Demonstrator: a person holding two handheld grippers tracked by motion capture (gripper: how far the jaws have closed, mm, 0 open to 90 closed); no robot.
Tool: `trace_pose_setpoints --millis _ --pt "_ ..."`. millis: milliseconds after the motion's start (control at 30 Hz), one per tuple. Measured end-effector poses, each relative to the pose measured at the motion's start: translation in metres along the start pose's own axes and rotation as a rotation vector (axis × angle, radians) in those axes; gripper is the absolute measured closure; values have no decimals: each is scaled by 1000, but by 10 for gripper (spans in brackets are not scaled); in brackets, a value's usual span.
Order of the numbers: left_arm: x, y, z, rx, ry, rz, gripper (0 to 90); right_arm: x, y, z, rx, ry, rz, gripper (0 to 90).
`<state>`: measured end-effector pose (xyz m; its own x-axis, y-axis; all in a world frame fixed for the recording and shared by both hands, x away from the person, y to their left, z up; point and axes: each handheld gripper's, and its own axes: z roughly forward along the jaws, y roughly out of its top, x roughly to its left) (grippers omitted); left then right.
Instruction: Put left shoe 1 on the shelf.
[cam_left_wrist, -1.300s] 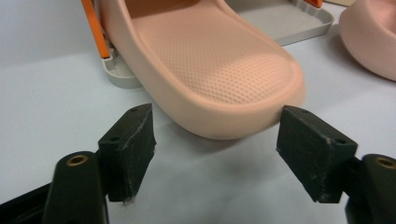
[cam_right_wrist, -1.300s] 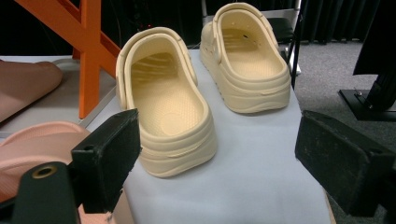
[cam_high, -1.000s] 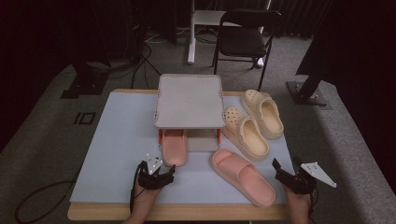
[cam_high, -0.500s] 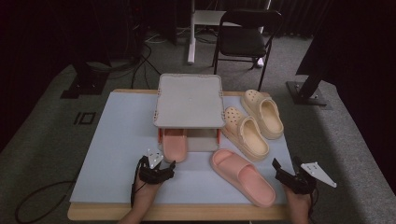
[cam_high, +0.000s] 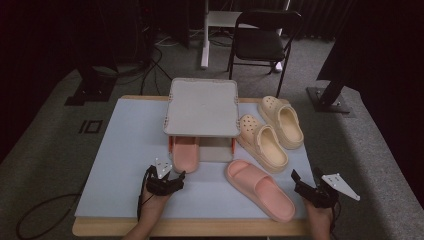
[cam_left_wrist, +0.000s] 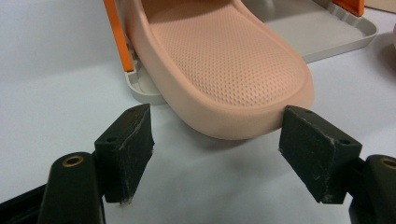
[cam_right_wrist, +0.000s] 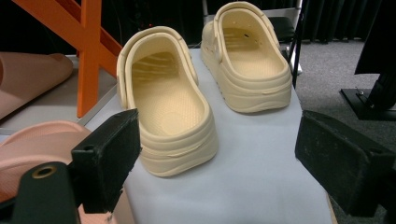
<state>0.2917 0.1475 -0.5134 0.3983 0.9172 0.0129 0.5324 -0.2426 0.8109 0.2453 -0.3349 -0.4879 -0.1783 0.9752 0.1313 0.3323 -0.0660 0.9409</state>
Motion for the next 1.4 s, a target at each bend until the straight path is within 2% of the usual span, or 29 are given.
trace_pose_setpoints --millis 133,667,867,1000,1033,1200,1400 --pt "2 -1 0 -6 10 -4 255 -1 0 0 0 0 1 137" --pt "7 4 6 -1 -6 -6 254 1 0 1 3 4 -1 137" --pt "10 7 10 2 10 -10 237 0 0 2 6 4 -1 137" --pt "15 10 15 9 36 -25 239 0 0 1 5 3 -1 137" --pt "16 11 16 10 31 -30 238 0 0 1 6 4 0 137" --pt "18 13 20 9 31 -27 237 0 0 1 6 5 1 137" --pt "19 18 25 12 57 -25 237 1 0 2 5 7 -3 137"
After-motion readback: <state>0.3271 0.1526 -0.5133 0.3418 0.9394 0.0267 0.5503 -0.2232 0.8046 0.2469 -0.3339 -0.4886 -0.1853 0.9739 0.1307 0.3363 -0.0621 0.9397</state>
